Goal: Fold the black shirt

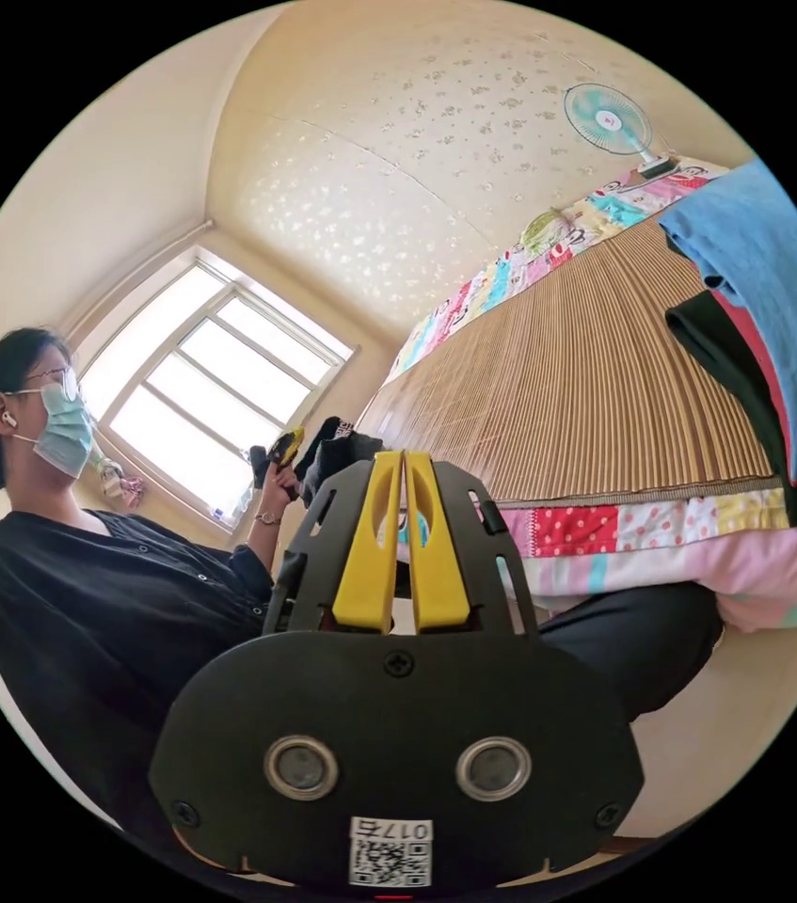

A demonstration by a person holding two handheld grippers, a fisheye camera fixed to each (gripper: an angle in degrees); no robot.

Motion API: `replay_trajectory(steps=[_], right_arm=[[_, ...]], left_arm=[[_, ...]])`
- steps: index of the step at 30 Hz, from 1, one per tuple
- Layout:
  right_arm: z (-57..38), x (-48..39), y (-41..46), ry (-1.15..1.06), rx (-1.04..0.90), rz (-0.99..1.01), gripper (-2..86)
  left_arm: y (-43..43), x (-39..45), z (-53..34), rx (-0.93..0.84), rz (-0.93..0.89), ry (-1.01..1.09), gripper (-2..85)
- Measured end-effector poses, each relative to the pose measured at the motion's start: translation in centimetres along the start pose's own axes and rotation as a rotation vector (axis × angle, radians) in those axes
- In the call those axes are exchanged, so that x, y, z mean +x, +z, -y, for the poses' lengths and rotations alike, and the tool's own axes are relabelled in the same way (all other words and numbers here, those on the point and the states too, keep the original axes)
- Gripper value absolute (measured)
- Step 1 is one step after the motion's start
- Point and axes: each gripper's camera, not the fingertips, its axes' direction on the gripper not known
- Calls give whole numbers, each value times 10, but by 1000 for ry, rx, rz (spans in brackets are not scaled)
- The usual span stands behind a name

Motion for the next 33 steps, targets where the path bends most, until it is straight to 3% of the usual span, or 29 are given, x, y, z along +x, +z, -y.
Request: replay_trajectory(steps=[1, 3, 5, 8, 11, 15, 17, 21, 25, 33], right_arm=[[-1, 6, 9, 1, -19, 15, 4], [-4, 14, 21, 2, -50, 35, 4], [-12, 24, 30, 0, -81, 41, 4], [-29, 40, 29, 10, -92, 55, 4], [-50, 60, 21, 29, -83, 62, 4], [-69, 83, 11, 56, -53, 93, 4], [-79, 94, 6, 55, -30, 123, 4], [-95, 103, -4, 42, -26, 124, 4], [-120, 120, -12, 36, -44, 89, 4], [-150, 172, 22, 28, -46, 146, 6]], left_arm=[[11, 8, 3, -12, -79, 18, -9], [22, 21, 6, -79, 124, 5, -8], [27, 31, 6, -173, 599, -37, -3], [10, 34, -7, -88, 977, -104, 46], [-9, 22, -17, 0, 1017, -164, 148], [-7, -27, -28, -92, 1104, -252, 133], [-16, -58, -54, -78, 1186, -340, 65], [-60, -45, -81, 139, 965, -389, 10], [-92, -37, -84, 215, 497, -332, -5], [-64, 26, -63, -21, -56, 17, -9]])
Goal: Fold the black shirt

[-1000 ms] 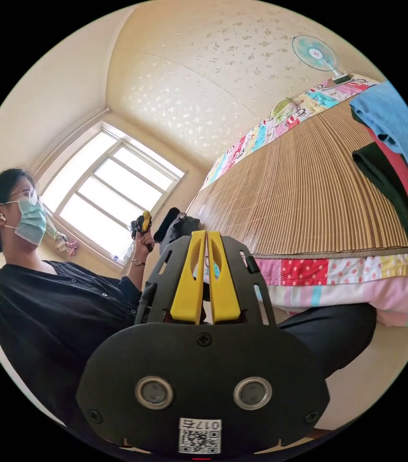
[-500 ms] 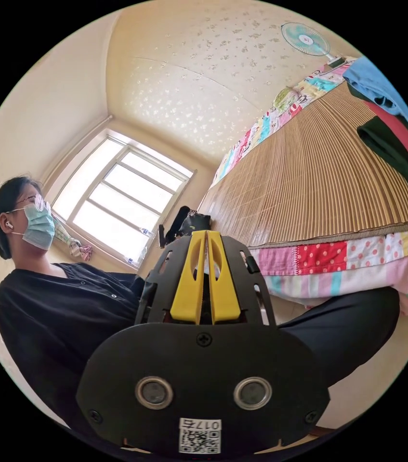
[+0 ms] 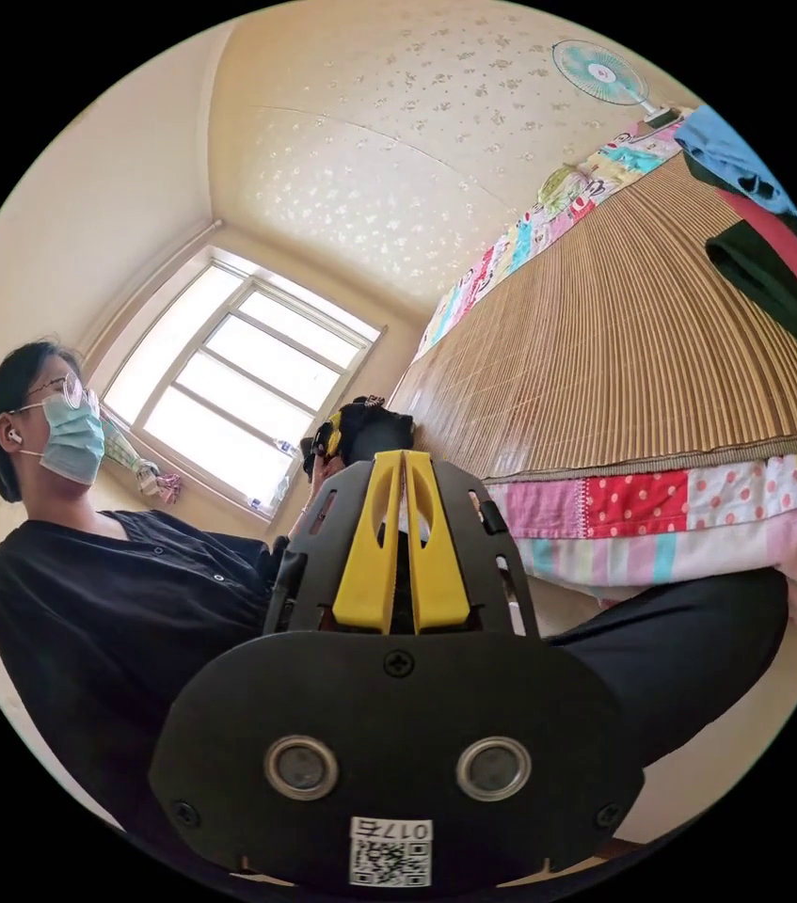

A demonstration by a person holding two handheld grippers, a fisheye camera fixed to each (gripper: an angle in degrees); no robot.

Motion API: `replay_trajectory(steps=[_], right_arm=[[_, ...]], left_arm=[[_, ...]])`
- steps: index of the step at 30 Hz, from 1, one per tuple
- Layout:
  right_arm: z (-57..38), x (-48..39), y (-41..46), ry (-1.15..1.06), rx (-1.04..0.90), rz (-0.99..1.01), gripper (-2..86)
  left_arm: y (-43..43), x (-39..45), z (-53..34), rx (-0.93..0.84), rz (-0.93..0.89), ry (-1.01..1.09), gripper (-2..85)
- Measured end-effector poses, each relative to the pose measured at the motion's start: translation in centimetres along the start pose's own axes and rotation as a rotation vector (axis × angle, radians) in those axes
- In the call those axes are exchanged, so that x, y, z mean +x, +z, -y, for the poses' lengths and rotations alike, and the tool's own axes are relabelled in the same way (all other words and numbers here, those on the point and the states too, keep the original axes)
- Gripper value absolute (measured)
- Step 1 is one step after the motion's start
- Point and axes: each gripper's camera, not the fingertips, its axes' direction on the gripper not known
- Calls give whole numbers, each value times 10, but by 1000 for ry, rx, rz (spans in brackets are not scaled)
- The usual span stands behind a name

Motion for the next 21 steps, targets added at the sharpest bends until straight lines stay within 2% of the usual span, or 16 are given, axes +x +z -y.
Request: replay_trajectory(steps=[4, 8, 12, 17, 21], right_arm=[[-5, 6, 44, -66, -64, 32, 12], [-22, 8, 101, -142, -170, 35, 35], [-43, 3, 145, -204, -256, 11, 79], [-79, -24, 216, -419, -439, -94, 120], [-98, -29, 230, -476, -393, -186, 111]], left_arm=[[54, 61, -1, -193, -257, 168, -9], [88, 88, -29, -250, -551, 167, -9], [88, 98, -52, -252, -647, 147, -9], [85, 101, -74, -250, -724, 125, -9], [73, 105, -76, -221, -719, 158, -9]])
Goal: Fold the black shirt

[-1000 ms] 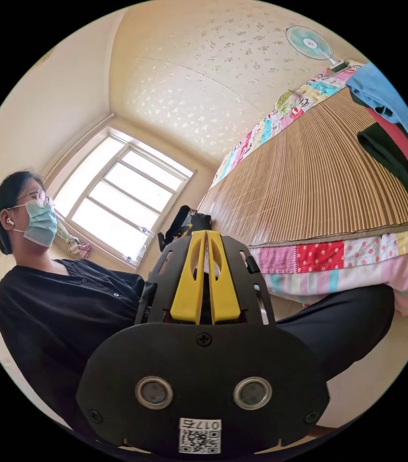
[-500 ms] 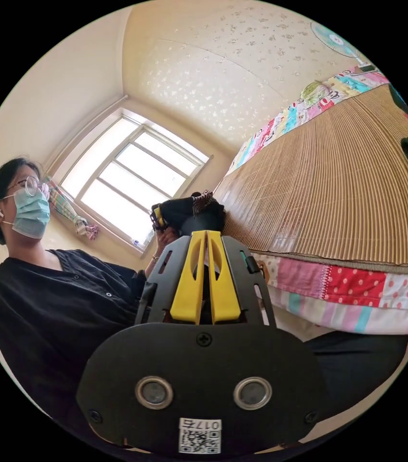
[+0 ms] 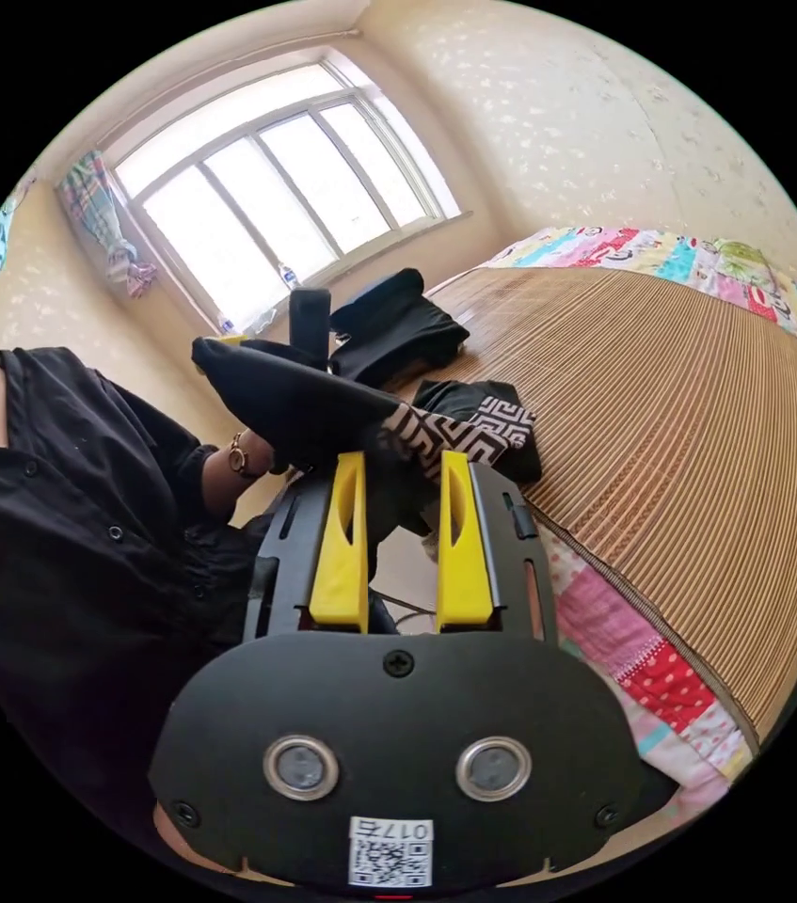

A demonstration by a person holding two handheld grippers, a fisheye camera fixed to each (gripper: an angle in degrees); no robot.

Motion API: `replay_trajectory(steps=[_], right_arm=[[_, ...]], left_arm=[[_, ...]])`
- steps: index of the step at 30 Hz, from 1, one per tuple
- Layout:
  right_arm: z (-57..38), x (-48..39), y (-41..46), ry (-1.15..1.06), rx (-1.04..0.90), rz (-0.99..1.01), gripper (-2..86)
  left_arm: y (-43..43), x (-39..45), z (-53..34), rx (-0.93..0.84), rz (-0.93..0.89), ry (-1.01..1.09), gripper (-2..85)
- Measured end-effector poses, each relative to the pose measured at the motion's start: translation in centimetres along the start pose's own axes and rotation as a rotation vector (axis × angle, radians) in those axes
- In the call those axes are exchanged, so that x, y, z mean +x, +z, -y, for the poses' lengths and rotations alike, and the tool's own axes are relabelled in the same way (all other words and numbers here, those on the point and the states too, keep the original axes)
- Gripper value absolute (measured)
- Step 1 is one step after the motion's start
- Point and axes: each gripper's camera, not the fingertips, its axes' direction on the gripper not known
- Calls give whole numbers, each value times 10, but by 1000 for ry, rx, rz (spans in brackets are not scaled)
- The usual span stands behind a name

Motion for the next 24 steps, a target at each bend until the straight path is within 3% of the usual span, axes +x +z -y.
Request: replay_trajectory(steps=[4, 8, 12, 18, 21, 24], right_arm=[[-18, -1, -2, -14, 65, -5, 102], [-25, -42, 25, -224, 68, -156, 102], [-17, -52, 72, -286, -1, -109, 84], [-16, -42, 72, -205, 154, -185, 40], [-8, -49, 65, -215, 209, -209, 37], [5, -62, 64, -259, 224, -220, 35]], left_arm=[[-8, 12, 4, 8, 52, 30, -9], [-12, -4, 0, 28, 87, -18, -9], [-12, -9, 1, 49, 102, -11, -9], [-13, -12, 9, 9, 290, -44, -4], [-23, -25, 8, 45, 429, -156, 14], [-24, -37, 13, 35, 632, -268, 98]])
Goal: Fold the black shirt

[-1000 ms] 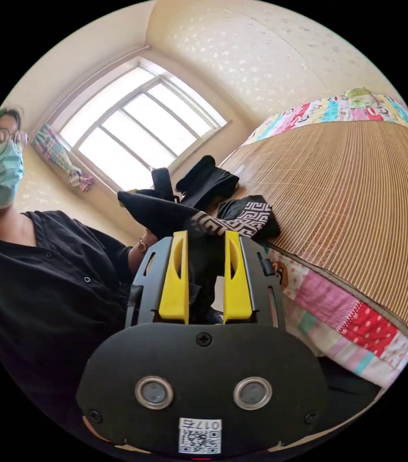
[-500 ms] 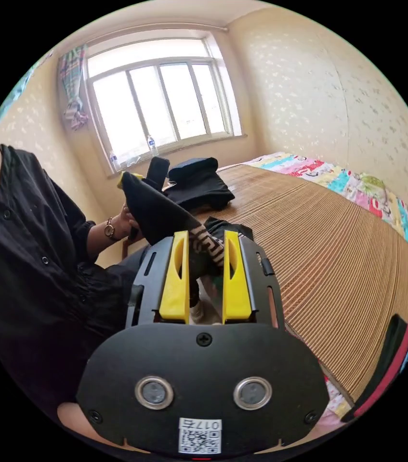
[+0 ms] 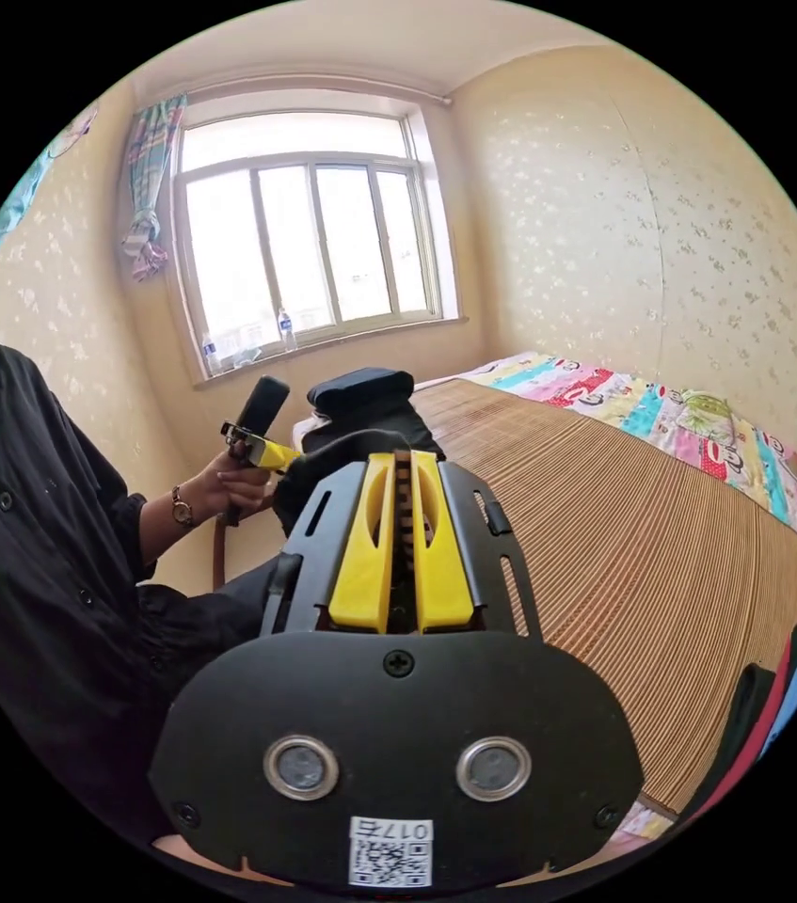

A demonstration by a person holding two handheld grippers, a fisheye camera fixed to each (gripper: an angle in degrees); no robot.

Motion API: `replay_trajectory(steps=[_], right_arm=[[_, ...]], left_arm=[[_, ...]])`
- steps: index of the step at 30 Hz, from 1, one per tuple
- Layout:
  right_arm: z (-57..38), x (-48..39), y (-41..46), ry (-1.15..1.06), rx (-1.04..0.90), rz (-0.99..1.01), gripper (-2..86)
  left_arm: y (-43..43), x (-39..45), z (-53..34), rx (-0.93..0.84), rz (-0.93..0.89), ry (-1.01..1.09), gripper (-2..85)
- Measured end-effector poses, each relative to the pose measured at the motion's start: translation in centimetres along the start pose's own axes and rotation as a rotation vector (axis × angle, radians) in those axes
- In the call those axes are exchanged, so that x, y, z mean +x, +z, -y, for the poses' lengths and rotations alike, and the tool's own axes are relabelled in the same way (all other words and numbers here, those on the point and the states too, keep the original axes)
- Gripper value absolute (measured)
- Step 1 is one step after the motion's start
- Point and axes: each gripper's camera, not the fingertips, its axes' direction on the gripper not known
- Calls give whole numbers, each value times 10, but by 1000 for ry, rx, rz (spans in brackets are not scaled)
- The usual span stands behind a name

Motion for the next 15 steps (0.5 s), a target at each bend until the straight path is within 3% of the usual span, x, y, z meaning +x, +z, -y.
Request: replay_trajectory(steps=[3, 9, 15], right_arm=[[16, -8, 11, -86, -25, 46, 34], [39, -11, 47, -105, -149, 59, 32], [48, 0, 71, -84, -167, 160, 31]], left_arm=[[17, 15, 17, -40, 145, -2, 143], [88, 46, 60, -60, 109, -3, 178], [154, 45, 63, 5, 398, -111, 159]])
